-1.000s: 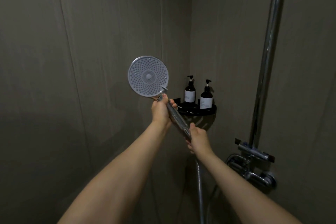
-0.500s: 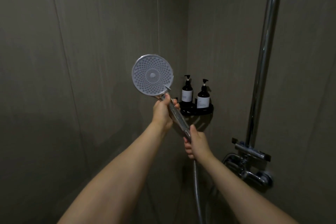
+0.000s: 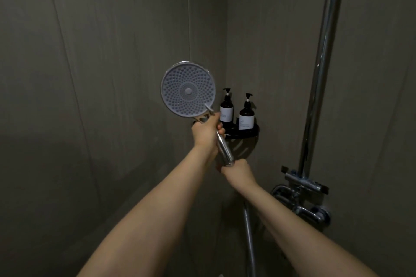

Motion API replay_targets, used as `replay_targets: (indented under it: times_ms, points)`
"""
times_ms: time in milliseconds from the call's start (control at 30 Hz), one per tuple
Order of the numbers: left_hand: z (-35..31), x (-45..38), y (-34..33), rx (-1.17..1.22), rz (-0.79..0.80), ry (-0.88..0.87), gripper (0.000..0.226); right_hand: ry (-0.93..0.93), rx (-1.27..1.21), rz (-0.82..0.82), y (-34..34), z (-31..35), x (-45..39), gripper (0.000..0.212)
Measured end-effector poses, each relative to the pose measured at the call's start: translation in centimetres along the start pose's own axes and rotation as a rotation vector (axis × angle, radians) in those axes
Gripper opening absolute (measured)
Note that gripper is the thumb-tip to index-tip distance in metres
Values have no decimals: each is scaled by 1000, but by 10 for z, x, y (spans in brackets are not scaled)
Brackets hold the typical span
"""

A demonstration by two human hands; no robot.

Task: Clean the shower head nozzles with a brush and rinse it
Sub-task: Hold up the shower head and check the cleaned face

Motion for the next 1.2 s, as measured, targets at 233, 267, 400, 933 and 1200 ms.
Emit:
replay_targets:
  times_ms: [233,267,400,933,1200]
  points:
    - [6,2,3,-78,-32,32,28,-109,-94,336,-24,-14,2,23]
    - [4,2,9,-101,-103,6,27,-57,-16,197,-14,-7,0,12]
    - [3,9,16,-102,-271,-32,25,75,156,-249,21,10,7,24]
    - [16,14,-1,-44,17,116,31,-60,-15,181,-9,-12,-2,6]
    - [17,21,-15,-80,140,115,24,-125,-112,20,-6,-31,-2,24]
Point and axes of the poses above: each hand's wrist, its own x-axis away from the middle knuckle, its own y-axis out of the back of the hand, z = x × y, the point moved 10 cm from there along -x, towards the middle knuckle, and after that the axes turned 9 degrees about -y, right-handed, at the moved point
